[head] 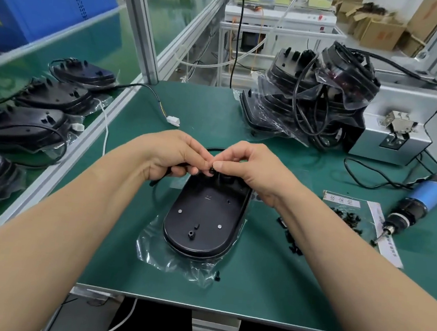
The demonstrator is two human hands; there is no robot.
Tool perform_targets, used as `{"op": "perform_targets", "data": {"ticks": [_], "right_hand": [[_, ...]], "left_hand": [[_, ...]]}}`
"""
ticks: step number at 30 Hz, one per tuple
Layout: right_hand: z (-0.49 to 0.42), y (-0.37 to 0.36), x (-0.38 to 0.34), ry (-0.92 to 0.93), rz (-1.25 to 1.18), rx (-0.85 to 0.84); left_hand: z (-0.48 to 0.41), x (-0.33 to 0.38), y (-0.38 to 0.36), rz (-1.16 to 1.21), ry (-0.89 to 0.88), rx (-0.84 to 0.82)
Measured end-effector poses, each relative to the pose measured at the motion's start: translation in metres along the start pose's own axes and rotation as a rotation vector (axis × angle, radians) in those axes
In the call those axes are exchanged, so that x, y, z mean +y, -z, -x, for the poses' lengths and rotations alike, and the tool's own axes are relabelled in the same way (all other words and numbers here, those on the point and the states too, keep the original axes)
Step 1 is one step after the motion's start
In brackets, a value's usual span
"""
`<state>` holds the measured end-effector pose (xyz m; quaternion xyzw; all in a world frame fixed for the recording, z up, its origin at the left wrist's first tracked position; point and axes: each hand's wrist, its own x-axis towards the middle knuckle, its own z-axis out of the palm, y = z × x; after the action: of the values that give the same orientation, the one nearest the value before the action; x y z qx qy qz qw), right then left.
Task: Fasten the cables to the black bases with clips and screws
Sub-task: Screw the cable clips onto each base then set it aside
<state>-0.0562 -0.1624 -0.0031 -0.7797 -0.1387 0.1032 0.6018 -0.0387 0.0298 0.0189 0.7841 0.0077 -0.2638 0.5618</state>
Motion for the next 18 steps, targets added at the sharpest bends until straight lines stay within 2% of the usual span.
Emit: {"op": "perform_targets", "data": {"ticks": [5,11,13,15,16,18], "right_hand": [[-0.002,0.001,0.005,-0.052,-0.046,-0.022],[-0.002,0.001,0.002,0.122,0.26,-0.053],[-0.004,0.001,0.004,0.119,0.236,-0.02],[-0.004,0.0,0.004,0.051,0.11,-0.03],[-0.005,-0.001,0.003,0.03,0.073,-0.045],[-0.008,0.0,0.002,0.013,0.069,-0.061]], "left_hand": [[0.002,0.004,0.0,0.03,0.048,-0.015],[0.003,0.021,-0.003,-0.037,0.13,0.069],[0.003,0.025,-0.005,-0.01,0.117,0.076],[0.002,0.024,-0.005,-0.016,0.086,0.072],[0.002,0.023,-0.004,-0.077,0.061,0.071],[0.001,0.018,-0.001,-0.348,0.008,0.084]]}}
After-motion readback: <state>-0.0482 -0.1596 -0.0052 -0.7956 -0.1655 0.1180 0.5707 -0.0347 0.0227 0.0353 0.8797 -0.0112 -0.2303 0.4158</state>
